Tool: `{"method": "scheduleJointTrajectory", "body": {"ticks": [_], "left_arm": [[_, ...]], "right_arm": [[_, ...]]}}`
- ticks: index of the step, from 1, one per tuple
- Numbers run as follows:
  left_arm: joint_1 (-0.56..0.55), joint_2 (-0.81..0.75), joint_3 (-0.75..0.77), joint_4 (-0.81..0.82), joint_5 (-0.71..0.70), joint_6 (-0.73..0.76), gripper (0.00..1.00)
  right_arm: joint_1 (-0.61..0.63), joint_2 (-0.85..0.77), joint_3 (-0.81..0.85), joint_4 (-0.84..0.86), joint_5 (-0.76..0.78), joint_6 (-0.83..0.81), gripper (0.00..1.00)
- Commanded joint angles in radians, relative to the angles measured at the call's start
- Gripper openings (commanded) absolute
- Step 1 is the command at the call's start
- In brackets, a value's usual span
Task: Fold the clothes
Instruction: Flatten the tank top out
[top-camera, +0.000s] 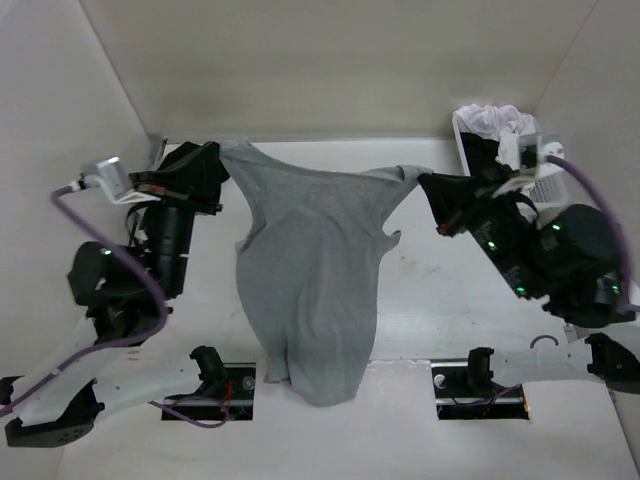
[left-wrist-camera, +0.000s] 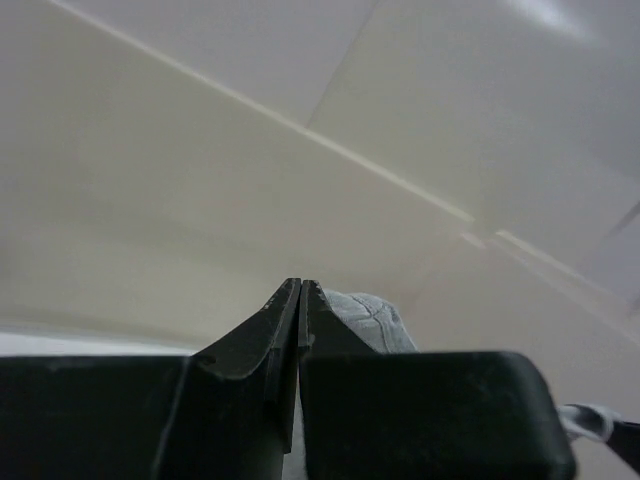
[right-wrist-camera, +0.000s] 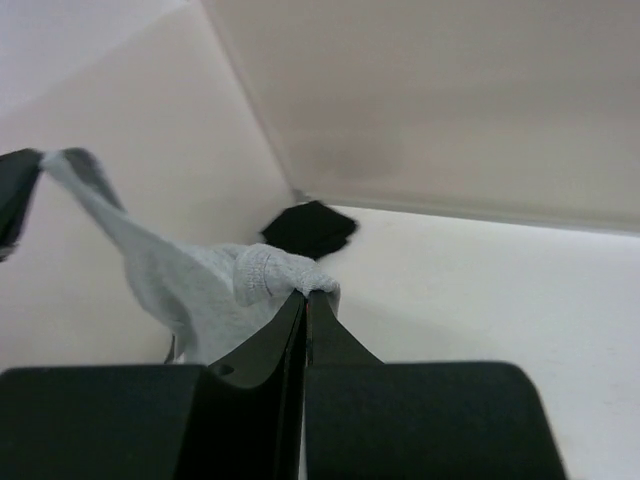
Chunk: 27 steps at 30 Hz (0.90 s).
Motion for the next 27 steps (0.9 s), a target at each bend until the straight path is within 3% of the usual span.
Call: {"method": "scheduleJointTrajectory", "body": {"ticks": [1,2,4,6,7,9,11,12,13,14,15,16,18,21,23,25,27], "left_arm": [[0.186,0.085,-0.153,0.095,0.000,-0.004,0.00],[0.187,0.085,-0.154,0.095,0.000,-0.004,0.00],[0.352,0.157,-0.215,0.089,0.089,-0.119,0.00],[0.648,0.397,-0.217,0.075,0.293,-0.352,0.00],[0.659,0.418,-0.211,0.077,0.303,-0.360,0.00],[0.736,0.615,-0.086,0.077,0.358,-0.379,0.00],[0.768,0.804,0.104,0.046,0.376,-0.353,0.00],[0.782,0.911,0.233,0.001,0.382,-0.328,0.00],[0.787,0.951,0.287,-0.023,0.384,-0.319,0.02],[0.804,1.055,0.423,-0.087,0.388,-0.299,0.10],[0.811,1.097,0.468,-0.116,0.398,-0.291,0.21],[0.814,1.107,0.476,-0.126,0.401,-0.291,0.25],[0.818,1.075,0.375,-0.117,0.393,-0.326,0.37],[0.789,0.940,0.077,-0.002,0.370,-0.377,0.36],[0.755,0.847,-0.119,0.052,0.340,-0.423,0.33],[0.712,0.750,-0.304,0.068,0.321,-0.455,0.30],[0.663,0.639,-0.479,0.045,0.315,-0.480,0.23]], "right_arm": [[-0.280,0.052,-0.075,0.044,-0.230,0.084,0.00],[-0.282,0.052,-0.075,0.044,-0.231,0.085,0.00],[-0.471,0.114,-0.112,0.059,-0.413,0.163,0.00],[-0.745,0.331,-0.112,0.142,-0.647,0.240,0.00],[-0.765,0.357,-0.103,0.147,-0.665,0.244,0.00],[-0.852,0.508,-0.013,0.177,-0.722,0.255,0.00],[-0.938,0.701,0.194,0.136,-0.771,0.271,0.00],[-0.994,0.868,0.418,0.054,-0.801,0.290,0.00],[-1.012,0.929,0.507,0.024,-0.806,0.298,0.01],[-1.044,1.052,0.678,-0.032,-0.820,0.332,0.10],[-1.068,1.116,0.754,-0.051,-0.844,0.356,0.24],[-1.076,1.130,0.761,-0.054,-0.857,0.369,0.30],[-1.084,1.091,0.630,-0.010,-0.869,0.395,0.38],[-1.079,0.910,0.233,0.194,-0.869,0.422,0.34],[-1.072,0.822,0.051,0.277,-0.866,0.439,0.27],[-1.027,0.669,-0.267,0.398,-0.865,0.475,0.07],[-0.986,0.557,-0.487,0.450,-0.845,0.487,0.02]]}}
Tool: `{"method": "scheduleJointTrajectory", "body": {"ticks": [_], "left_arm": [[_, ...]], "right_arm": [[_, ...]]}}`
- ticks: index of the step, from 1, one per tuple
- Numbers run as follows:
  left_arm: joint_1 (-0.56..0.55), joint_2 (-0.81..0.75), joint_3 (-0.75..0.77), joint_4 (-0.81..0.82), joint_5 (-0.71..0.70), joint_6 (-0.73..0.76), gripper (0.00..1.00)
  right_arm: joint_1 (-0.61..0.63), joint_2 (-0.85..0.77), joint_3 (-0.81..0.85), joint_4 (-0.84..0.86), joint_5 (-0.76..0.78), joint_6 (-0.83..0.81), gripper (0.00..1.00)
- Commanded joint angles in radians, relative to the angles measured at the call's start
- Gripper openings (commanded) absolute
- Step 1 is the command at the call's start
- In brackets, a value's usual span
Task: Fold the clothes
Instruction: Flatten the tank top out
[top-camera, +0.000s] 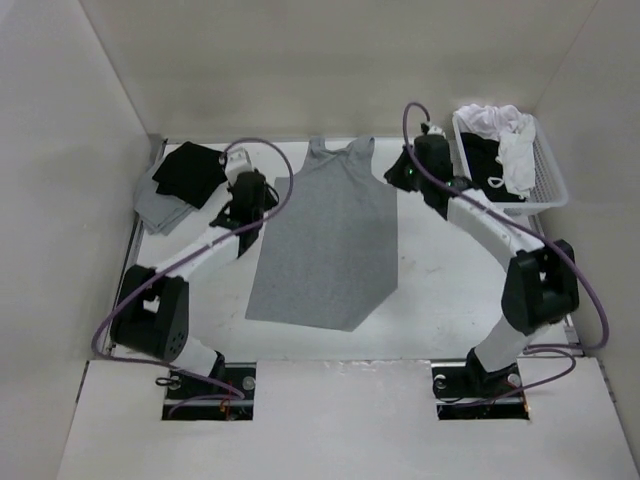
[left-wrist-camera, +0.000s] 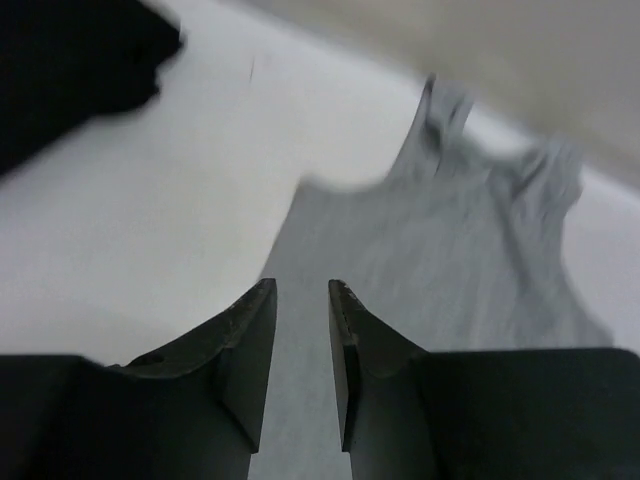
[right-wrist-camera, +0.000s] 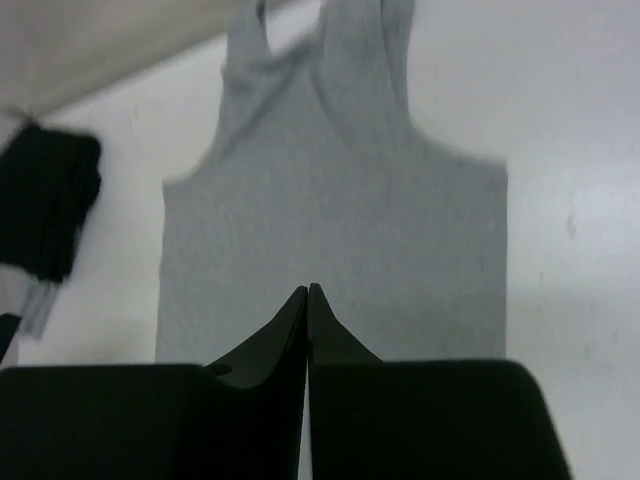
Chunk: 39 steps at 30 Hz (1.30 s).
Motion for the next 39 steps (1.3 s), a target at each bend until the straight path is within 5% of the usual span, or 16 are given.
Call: {"method": "scheduleJointTrajectory", "body": {"ticks": [1,3,10,19,30,39], "left_arm": [[-0.087,-0.240,-0.297,-0.019,-0.038,-0.098,0.21],[-0.102,-0.349,-0.405,-0.083,-0.035,-0.141,0.21],[-0.154,-0.676,-0.606,-0.468,-0.036,-0.351,0.32],[-0.211,-0.823,-0.658,-0.813,-0.017,-0.585,0.40],[-0.245,-0.774,-0.634,-0.853,0.013,-0.616,0.41],[-0.260,-0.649,-0.612,-0.833,0.000,-0.615,0.25]], "right_arm": [[0.089,-0.213,-0.341,0.204,0.022,0.054,0.01],[0.121,-0.292,-0.479,0.214,0.065,0.086,0.02],[0.212,-0.540,-0.890,0.194,0.173,0.182,0.30],[0.258,-0.669,-1.060,0.174,0.176,0.255,0.41],[0.273,-0.558,-1.018,0.215,0.124,0.257,0.37],[0.273,-0.467,-1.003,0.301,0.098,0.257,0.24]]}}
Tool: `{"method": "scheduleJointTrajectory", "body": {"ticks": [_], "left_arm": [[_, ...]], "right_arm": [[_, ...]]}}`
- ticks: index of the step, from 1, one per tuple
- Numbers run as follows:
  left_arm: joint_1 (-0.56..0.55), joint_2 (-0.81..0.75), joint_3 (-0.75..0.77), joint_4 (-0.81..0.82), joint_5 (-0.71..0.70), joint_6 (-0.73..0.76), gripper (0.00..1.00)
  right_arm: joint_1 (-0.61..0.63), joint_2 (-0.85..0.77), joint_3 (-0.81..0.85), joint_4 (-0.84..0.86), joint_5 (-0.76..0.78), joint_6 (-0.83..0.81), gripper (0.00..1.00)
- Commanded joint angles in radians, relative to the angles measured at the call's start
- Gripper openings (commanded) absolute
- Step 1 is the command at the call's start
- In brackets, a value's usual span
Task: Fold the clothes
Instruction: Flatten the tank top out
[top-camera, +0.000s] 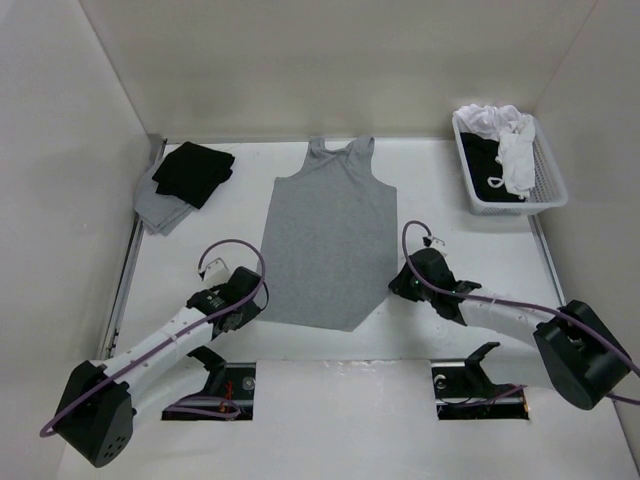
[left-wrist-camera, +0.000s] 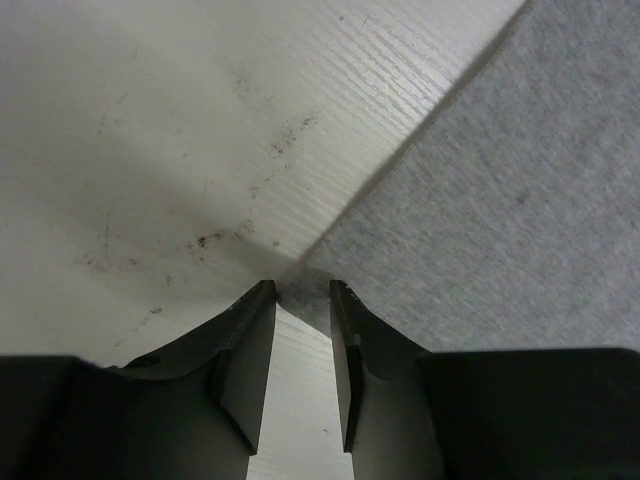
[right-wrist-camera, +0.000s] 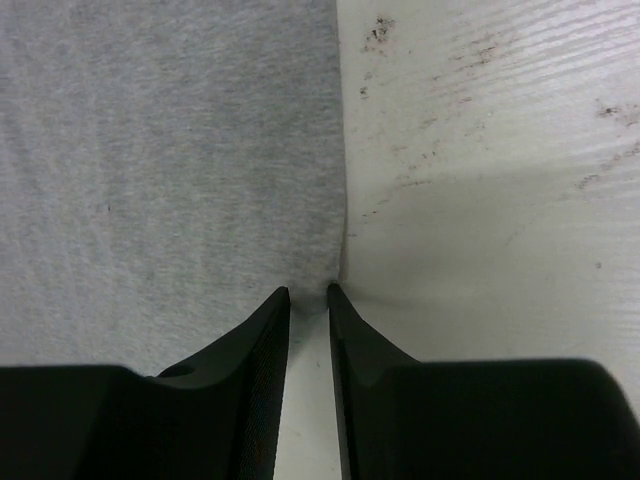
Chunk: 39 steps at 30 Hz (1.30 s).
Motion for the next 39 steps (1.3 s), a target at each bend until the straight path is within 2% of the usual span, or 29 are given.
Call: {"method": "scheduleJointTrajectory", "body": {"ticks": [1,2,3,5,7,9,10,11,13,16,19,23,25,26,28,30,35,39], "left_arm": [[-0.015,0.037,0.031,-0.001,-0.008,-0.005,0.22],[-0.016,0.037,0.031,0.000,-0.010,-0.003,0.21],[-0.018,0.031,0.027,0.007,-0.018,0.000,0.16],[-0.003,-0.010,0.004,0.046,-0.007,0.020,0.08],[0.004,-0.053,-0.013,0.098,0.013,0.047,0.05],[0.005,-0.099,-0.018,0.140,0.024,0.072,0.03],[0.010,-0.122,-0.018,0.152,0.019,0.087,0.02],[0.013,-0.128,-0.018,0.155,0.016,0.092,0.02],[0.040,-0.151,-0.018,0.172,0.013,0.126,0.01],[0.091,-0.176,-0.033,0.203,0.041,0.146,0.01],[0.132,-0.197,-0.038,0.234,0.051,0.158,0.01],[0.189,-0.179,-0.033,0.318,0.071,0.184,0.01],[0.215,-0.145,-0.032,0.378,0.100,0.185,0.01],[0.223,-0.138,-0.033,0.396,0.105,0.185,0.01],[0.243,-0.133,-0.033,0.431,0.113,0.184,0.01],[0.257,-0.125,-0.035,0.464,0.113,0.185,0.01],[0.264,-0.056,-0.036,0.516,0.133,0.205,0.01],[0.274,-0.059,-0.048,0.550,0.145,0.208,0.01]], "right_arm": [[0.010,0.043,0.028,0.080,-0.022,0.004,0.18],[0.010,0.045,0.028,0.081,-0.024,0.004,0.16],[0.010,0.048,0.028,0.094,-0.028,0.004,0.10],[0.011,0.016,0.031,0.074,-0.024,0.007,0.03],[0.033,-0.041,0.032,0.022,-0.028,0.013,0.01],[0.076,-0.139,0.058,-0.108,-0.025,0.014,0.01],[0.121,-0.240,0.095,-0.253,-0.028,0.017,0.01],[0.122,-0.241,0.095,-0.255,-0.028,0.017,0.01],[0.184,-0.398,0.182,-0.496,-0.022,0.026,0.02],[0.203,-0.475,0.261,-0.639,-0.022,0.037,0.05],[0.205,-0.451,0.281,-0.614,-0.022,0.025,0.06],[0.068,-0.249,0.260,-0.389,-0.071,-0.061,0.07],[-0.031,-0.087,0.264,-0.214,-0.103,-0.090,0.22],[-0.054,-0.055,0.267,-0.180,-0.105,-0.093,0.29],[-0.079,-0.038,0.258,-0.147,-0.094,-0.101,0.38],[-0.093,-0.038,0.228,-0.139,-0.091,-0.104,0.42],[-0.088,-0.008,0.161,-0.126,-0.091,-0.093,0.44],[-0.088,0.054,0.181,-0.075,-0.105,-0.082,0.47]]}}
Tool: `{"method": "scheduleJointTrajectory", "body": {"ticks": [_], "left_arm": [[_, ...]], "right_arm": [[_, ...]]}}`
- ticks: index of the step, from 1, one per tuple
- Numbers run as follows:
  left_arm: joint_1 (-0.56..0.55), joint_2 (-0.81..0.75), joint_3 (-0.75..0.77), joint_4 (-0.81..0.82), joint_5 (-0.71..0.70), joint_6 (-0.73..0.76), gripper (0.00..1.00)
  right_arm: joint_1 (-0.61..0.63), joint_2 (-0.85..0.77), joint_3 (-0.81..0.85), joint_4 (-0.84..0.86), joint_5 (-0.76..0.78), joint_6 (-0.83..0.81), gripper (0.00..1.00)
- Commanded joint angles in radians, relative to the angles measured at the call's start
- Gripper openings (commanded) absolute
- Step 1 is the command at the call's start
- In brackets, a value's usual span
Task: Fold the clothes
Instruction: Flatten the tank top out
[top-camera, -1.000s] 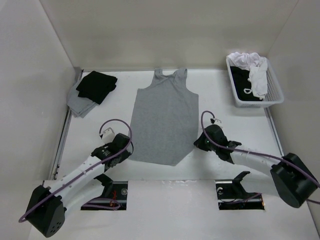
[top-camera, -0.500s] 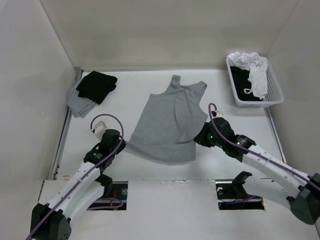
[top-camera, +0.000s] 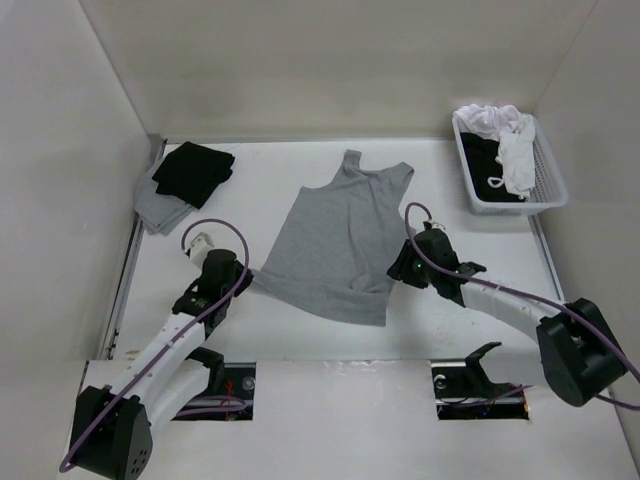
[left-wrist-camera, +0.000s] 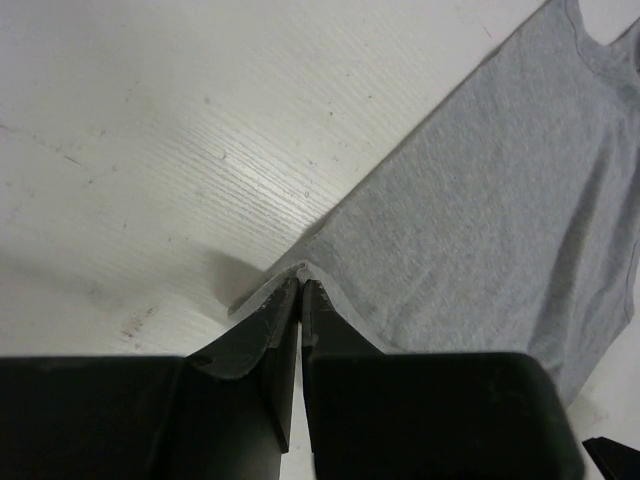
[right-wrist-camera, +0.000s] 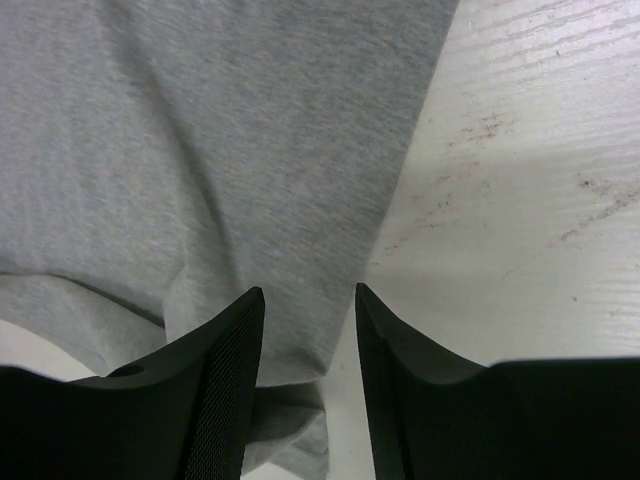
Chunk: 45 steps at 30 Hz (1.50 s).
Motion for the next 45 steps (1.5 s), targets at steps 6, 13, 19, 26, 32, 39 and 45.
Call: {"method": "scheduleJointTrajectory", "body": {"ticks": [6,13,19,26,32,39,45], "left_arm": [[0.018,-0.059,-0.017,0.097,0.036,0.051,0.01],[0.031,-0.099,-0.024,0.098,0.045,0.058,0.01],[0.032,-0.150,-0.055,0.098,0.048,0.061,0.01],[0.015,-0.159,-0.070,0.115,0.056,0.075,0.01],[-0.018,-0.159,-0.077,0.158,0.064,0.068,0.01],[-0.041,-0.165,-0.095,0.174,0.064,0.063,0.01],[-0.046,-0.188,-0.109,0.167,0.064,0.058,0.01]], "right_arm": [[-0.030,0.251,0.137,0.167,-0.041,0.010,0.23],[-0.107,0.481,0.410,0.193,-0.016,-0.016,0.00],[-0.098,0.368,0.388,0.166,0.048,-0.036,0.35],[0.154,-0.079,-0.049,0.033,0.199,0.108,0.29],[0.425,-0.287,-0.134,-0.309,0.323,0.349,0.14],[0.534,-0.181,-0.085,-0.347,0.318,0.388,0.42],[0.547,-0.112,-0.058,-0.304,0.317,0.383,0.41]]}}
